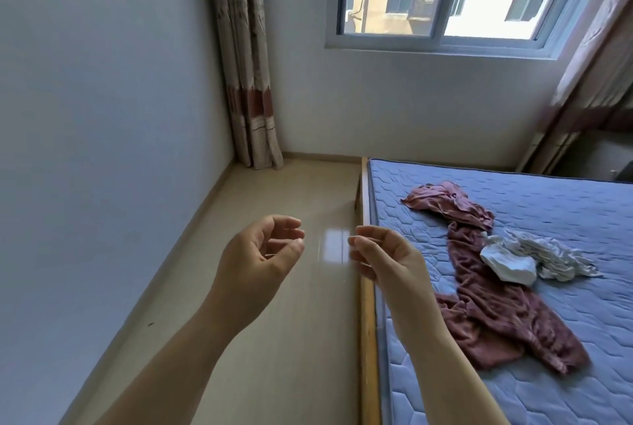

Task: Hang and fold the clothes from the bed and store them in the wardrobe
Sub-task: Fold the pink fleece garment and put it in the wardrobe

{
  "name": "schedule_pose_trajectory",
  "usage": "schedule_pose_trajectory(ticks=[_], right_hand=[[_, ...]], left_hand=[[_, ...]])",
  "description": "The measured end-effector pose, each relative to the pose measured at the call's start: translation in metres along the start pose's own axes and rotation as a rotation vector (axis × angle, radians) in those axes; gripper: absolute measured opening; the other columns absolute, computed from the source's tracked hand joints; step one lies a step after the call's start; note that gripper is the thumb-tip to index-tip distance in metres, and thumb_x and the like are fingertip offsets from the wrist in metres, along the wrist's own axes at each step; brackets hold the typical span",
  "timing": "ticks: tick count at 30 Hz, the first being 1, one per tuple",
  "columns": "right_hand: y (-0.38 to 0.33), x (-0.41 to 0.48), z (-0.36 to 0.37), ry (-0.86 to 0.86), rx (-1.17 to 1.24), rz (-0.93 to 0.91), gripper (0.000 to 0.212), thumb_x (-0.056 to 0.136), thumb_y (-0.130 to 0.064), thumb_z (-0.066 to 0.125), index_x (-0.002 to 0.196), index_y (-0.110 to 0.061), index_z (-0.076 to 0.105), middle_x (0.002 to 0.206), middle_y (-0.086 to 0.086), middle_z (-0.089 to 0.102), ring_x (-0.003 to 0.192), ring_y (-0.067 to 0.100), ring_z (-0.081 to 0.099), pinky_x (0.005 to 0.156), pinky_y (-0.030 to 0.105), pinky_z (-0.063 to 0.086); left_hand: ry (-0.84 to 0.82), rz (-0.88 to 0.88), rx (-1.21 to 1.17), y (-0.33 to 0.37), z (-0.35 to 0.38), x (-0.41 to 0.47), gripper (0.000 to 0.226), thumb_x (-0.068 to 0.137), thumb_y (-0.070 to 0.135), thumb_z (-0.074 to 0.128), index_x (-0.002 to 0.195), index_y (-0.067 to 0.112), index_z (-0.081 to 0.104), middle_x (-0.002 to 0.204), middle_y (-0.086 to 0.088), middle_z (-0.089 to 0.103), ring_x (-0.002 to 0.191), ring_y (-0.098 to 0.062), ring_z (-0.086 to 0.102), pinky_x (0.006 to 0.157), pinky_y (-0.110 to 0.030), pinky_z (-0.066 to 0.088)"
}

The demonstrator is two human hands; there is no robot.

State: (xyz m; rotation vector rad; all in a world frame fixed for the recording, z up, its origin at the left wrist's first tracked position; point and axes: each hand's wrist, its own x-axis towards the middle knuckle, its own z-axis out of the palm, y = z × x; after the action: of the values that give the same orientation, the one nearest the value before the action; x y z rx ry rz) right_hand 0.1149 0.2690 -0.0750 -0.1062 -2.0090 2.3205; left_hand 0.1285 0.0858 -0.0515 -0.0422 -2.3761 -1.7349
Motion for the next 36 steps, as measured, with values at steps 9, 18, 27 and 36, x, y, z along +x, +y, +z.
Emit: schedule_pose_trajectory(ticks=[9, 18, 27, 36], right_hand=[[0.008, 0.075, 0.055, 0.272, 0.005, -0.051, 0.013, 0.090, -0.009, 0.065, 0.103, -0.009, 0.067, 0.099, 0.017, 0.072, 0.085, 0.021, 0.066, 0.081, 0.034, 0.055], [0.012, 0.135, 0.078, 0.526, -0.012, -0.070, 0.011, 0.089, -0.011, 0.066, 0.101, -0.011, 0.067, 0.096, 0.013, 0.072, 0.080, 0.017, 0.066, 0.071, 0.027, 0.052], [0.026, 0.227, 0.045, 0.688, 0.009, -0.120, 0.010, 0.090, -0.011, 0.064, 0.100, -0.014, 0.068, 0.093, 0.008, 0.074, 0.077, 0.013, 0.069, 0.069, 0.024, 0.053], [0.020, 0.303, 0.002, 0.820, 0.019, -0.138, 0.009, 0.089, -0.011, 0.067, 0.095, -0.017, 0.068, 0.085, 0.003, 0.073, 0.075, 0.011, 0.068, 0.066, 0.025, 0.053]], left_hand=[[-0.259, 0.086, -0.094, -0.032, -0.026, 0.138, 0.018, 0.087, 0.012, 0.068, 0.101, 0.023, 0.067, 0.092, 0.004, 0.073, 0.082, -0.006, 0.068, 0.072, -0.016, 0.055], [-0.529, 0.106, -0.189, -0.052, -0.010, 0.243, 0.018, 0.087, 0.011, 0.068, 0.100, 0.023, 0.068, 0.093, 0.004, 0.073, 0.083, -0.014, 0.068, 0.073, -0.023, 0.054], [-0.671, 0.160, -0.212, -0.057, 0.053, 0.341, 0.017, 0.086, 0.007, 0.068, 0.098, 0.020, 0.069, 0.093, 0.003, 0.073, 0.078, -0.010, 0.066, 0.071, -0.021, 0.053], [-0.808, 0.182, -0.211, -0.051, 0.126, 0.433, 0.021, 0.086, 0.007, 0.070, 0.094, 0.027, 0.069, 0.093, 0.006, 0.073, 0.084, -0.019, 0.068, 0.076, -0.030, 0.055]])
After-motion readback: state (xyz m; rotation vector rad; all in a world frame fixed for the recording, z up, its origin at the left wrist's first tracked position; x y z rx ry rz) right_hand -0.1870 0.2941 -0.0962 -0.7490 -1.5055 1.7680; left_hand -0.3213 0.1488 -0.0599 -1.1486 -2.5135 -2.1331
